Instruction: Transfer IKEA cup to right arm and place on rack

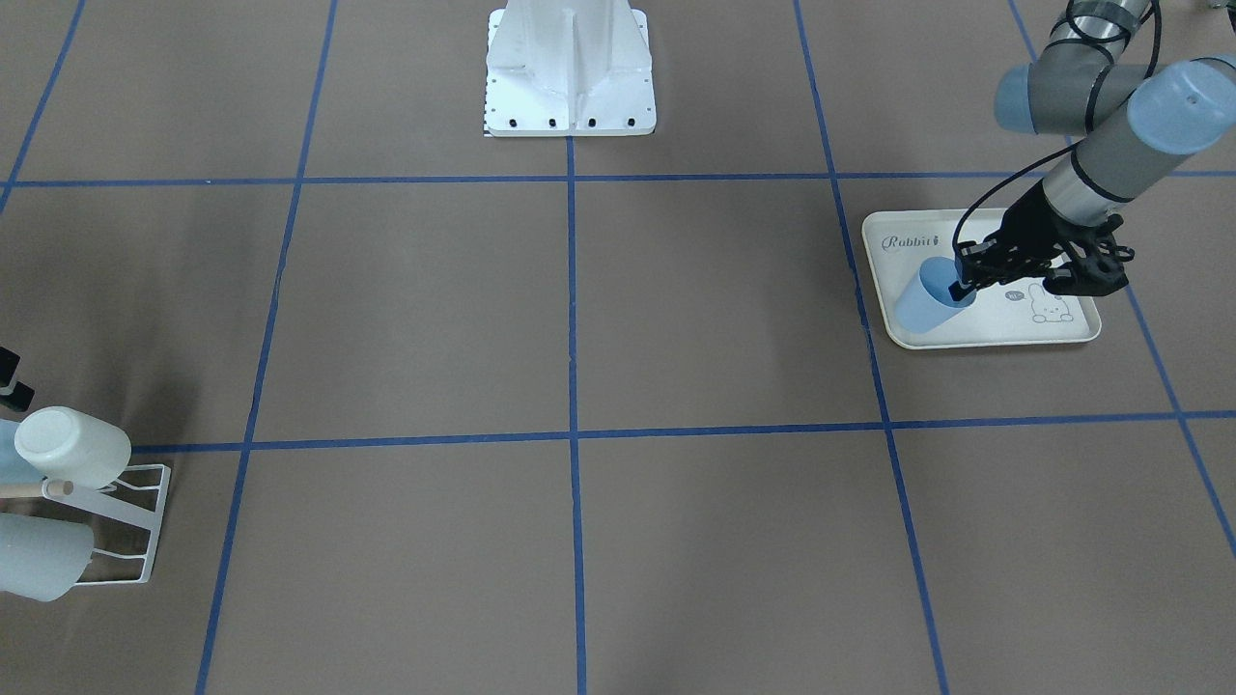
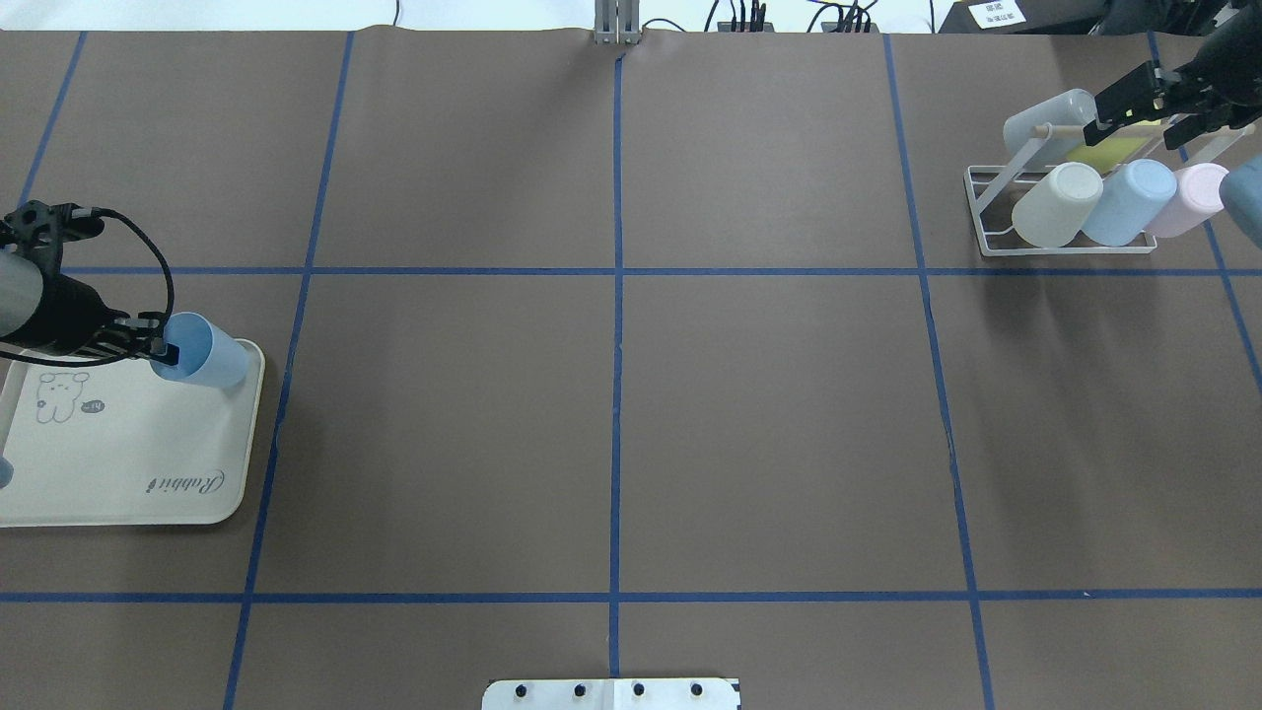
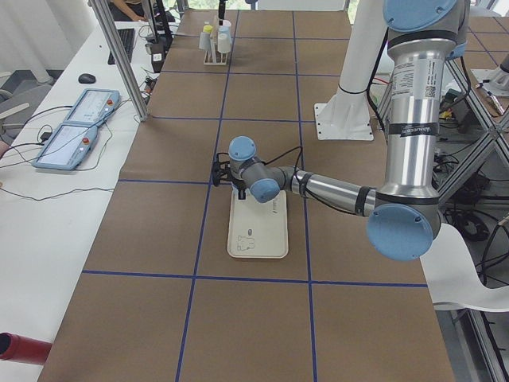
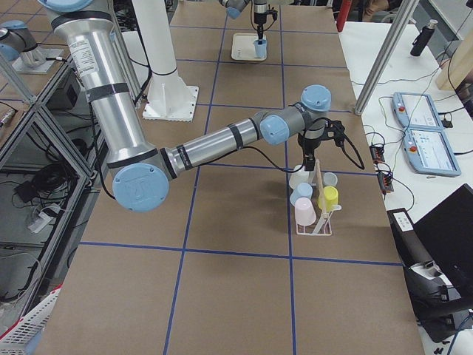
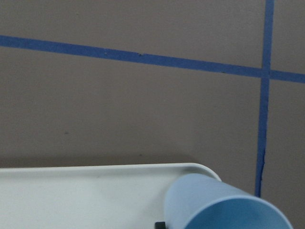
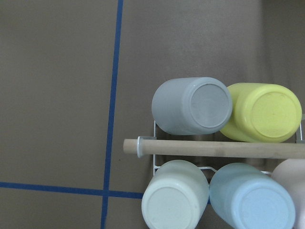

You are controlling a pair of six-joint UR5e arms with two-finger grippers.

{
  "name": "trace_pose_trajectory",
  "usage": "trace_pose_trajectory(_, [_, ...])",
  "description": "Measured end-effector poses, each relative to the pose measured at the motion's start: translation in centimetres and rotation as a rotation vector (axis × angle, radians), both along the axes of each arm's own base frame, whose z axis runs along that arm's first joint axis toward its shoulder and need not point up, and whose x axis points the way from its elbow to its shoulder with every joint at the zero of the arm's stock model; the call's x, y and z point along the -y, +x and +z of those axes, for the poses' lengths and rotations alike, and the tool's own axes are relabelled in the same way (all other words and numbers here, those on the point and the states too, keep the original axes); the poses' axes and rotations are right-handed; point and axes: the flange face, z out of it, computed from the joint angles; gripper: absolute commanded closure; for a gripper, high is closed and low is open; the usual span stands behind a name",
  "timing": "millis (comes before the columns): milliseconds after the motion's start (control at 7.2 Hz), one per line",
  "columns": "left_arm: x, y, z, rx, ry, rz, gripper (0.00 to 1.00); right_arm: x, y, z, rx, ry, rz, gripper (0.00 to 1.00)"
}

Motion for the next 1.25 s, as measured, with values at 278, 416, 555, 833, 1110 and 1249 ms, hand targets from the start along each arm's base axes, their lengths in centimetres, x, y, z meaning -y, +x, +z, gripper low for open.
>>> trace_pose_trajectory(278, [2.1, -3.3, -4.4, -0.127, -0.044, -0.011, 1.00, -0.7, -1.2, -2.2, 0.024, -0.012, 0.022, 0.01])
trace_pose_trajectory(416, [3.8, -2.8, -8.2, -0.186, -0.092, -0.041, 1.00, -1.7, -3.5, -4.3, 0.038, -0.028, 0.037, 0.01])
trace_pose_trajectory(555, [4.7, -1.0, -12.6, -0.242, -0.132, -0.053, 1.00, -3.2, -6.3, -6.8, 0.055, -0.042, 0.051, 0.01])
trace_pose_trajectory(833, [4.4, 3.7, -21.9, -0.346, -0.221, -0.057, 1.00, -6.6, -12.7, -14.5, 0.153, -0.102, 0.085, 0.01])
trace_pose_trajectory(1110, [3.1, 6.5, -28.5, -0.424, -0.283, -0.061, 1.00, -10.7, -17.8, -21.3, 0.354, -0.156, 0.107, 0.01])
trace_pose_trajectory(1249, [2.4, 7.6, -30.2, -0.463, -0.295, -0.075, 1.00, -12.4, -18.5, -23.5, 0.494, -0.177, 0.120, 0.01])
